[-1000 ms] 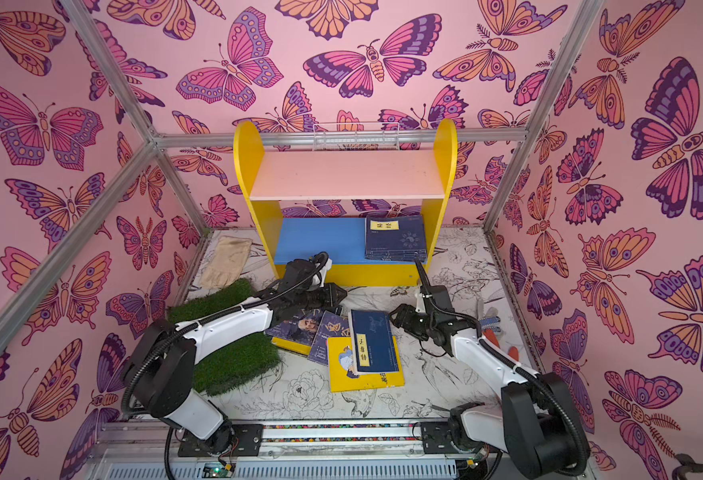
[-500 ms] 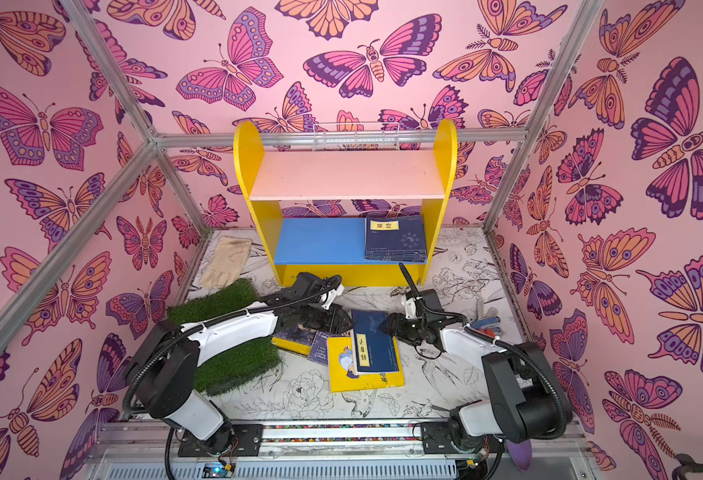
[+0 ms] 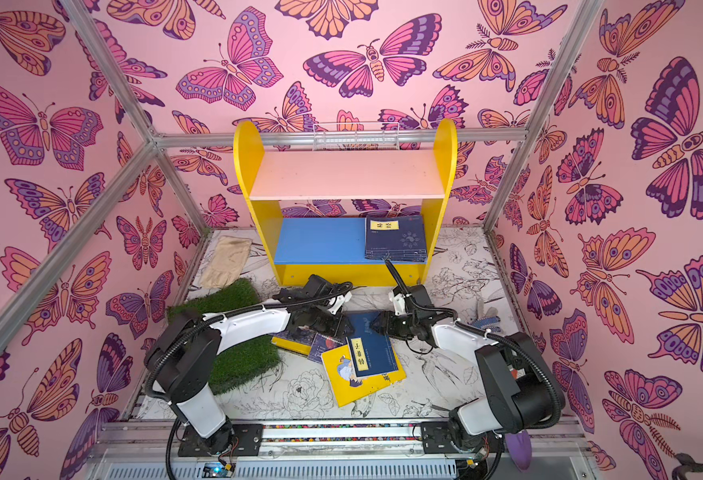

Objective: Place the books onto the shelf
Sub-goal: 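Grasp the blue yellow-labelled book on the table with the left gripper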

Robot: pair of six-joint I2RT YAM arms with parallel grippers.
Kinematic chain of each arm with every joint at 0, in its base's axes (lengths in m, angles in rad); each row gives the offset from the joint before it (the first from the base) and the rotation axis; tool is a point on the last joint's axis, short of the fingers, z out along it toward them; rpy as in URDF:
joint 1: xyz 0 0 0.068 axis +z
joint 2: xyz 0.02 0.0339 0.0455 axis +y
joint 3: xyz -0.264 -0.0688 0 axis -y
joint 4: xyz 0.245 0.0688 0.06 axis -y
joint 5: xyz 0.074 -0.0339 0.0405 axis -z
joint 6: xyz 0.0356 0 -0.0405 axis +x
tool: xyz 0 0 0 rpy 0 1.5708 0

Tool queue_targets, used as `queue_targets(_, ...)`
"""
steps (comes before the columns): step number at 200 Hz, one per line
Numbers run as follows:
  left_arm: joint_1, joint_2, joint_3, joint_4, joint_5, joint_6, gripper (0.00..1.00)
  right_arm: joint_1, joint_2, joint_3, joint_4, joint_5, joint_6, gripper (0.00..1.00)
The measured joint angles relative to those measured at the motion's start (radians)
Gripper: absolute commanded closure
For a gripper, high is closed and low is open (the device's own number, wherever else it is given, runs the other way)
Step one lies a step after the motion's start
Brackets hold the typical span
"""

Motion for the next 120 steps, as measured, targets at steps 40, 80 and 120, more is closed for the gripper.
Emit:
queue_targets(40, 0.001, 0.016, 0.010, -0.007, -0.016, 0.005, 1.00, 0.000, -0.032, 0.000, 0.002, 0.001, -0.003, 0.51)
queue_targets(80, 0.006, 0.013, 0.001, 0.011, -0.027, -0.017, 1.00, -0.001, -0.087, -0.001, 0.015, -0.012, -0.002, 0.59)
queue_targets(120, 0.037, -0.069, -0.126, 0.165, -0.001, -0.040, 1.00, -0.001, -0.142, -0.001, 0.070, -0.102, 0.001, 0.80)
